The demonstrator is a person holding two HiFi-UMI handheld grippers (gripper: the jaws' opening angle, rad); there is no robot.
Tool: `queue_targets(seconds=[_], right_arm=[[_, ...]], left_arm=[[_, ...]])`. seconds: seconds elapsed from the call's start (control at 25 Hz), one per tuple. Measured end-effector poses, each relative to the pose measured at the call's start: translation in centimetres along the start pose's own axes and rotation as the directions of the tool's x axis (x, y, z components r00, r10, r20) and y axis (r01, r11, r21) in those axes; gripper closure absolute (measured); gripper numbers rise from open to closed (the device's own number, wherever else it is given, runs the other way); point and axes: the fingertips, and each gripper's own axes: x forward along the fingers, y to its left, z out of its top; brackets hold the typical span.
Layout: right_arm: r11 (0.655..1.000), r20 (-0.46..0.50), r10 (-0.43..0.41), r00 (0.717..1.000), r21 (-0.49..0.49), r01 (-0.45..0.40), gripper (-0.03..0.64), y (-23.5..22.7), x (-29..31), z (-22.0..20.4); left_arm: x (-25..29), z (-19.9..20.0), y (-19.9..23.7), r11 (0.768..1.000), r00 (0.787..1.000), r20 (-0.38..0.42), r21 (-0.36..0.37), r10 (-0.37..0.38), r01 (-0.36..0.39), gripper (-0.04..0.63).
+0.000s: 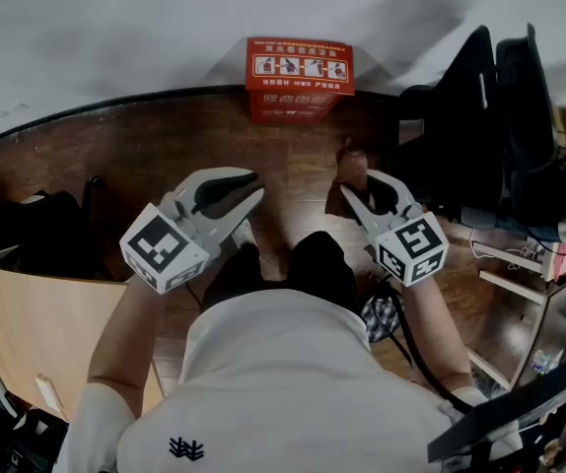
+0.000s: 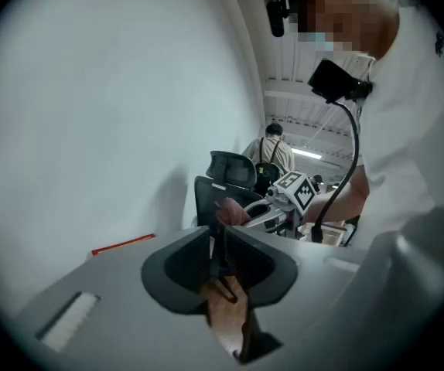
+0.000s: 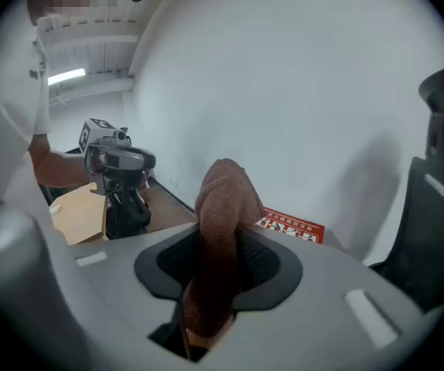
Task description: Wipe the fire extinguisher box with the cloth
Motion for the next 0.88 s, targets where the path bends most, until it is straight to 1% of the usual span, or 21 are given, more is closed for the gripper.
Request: queue_targets(seconds=[0.2,0.28,0.4,0.48,0.56,0.6,0.76,0.88], right_arm=[[1.0,-0.056,0.017,0.998,-0.022,-0.018,0.499,-4.4,9.8,1.6],[0.999,-0.075,0.046,0.996,-0.015,-0.047,0.499,-6.5,14.7,2.1],[0.996,-0.093,0.094,0.991,0.012,-0.094,0.499,-8.2,21.3,2.5],[0.993,-0.109,0.116,0.987,0.014,-0.116,0.499,-9.4,25.0,2.7],[0.992,-0.126,0.126,0.984,0.014,-0.125,0.499,-11.0,28.7,2.6],[0.992,-0.135,0.128,0.983,0.018,-0.127,0.499,-11.8,30.5,2.4],[0.993,-0.181,0.12,0.976,0.037,-0.115,0.499,-15.0,37.1,0.7],[0.994,-0.216,0.113,0.97,0.032,-0.108,0.499,-16.6,40.9,-0.3]], left_arm=[[1.7,0.1,5.6,0.998,0.998,0.018,-0.032,0.056,-0.056,0.535],[3.6,-0.1,7.9,0.996,0.996,0.026,-0.054,0.079,-0.078,0.535],[6.3,-0.3,10.7,0.994,0.995,0.006,-0.054,0.098,-0.098,0.535],[7.9,0.0,12.1,0.992,0.994,0.009,-0.066,0.109,-0.108,0.535],[9.9,0.1,13.3,0.99,0.994,0.015,-0.094,0.107,-0.106,0.535],[10.9,0.0,13.9,0.989,0.995,0.005,-0.105,0.101,-0.1,0.535],[15.2,-1.8,16.7,0.988,0.995,-0.064,-0.127,0.078,-0.086,0.535],[17.8,-2.4,18.8,0.987,0.996,-0.063,-0.14,0.067,-0.076,0.535]])
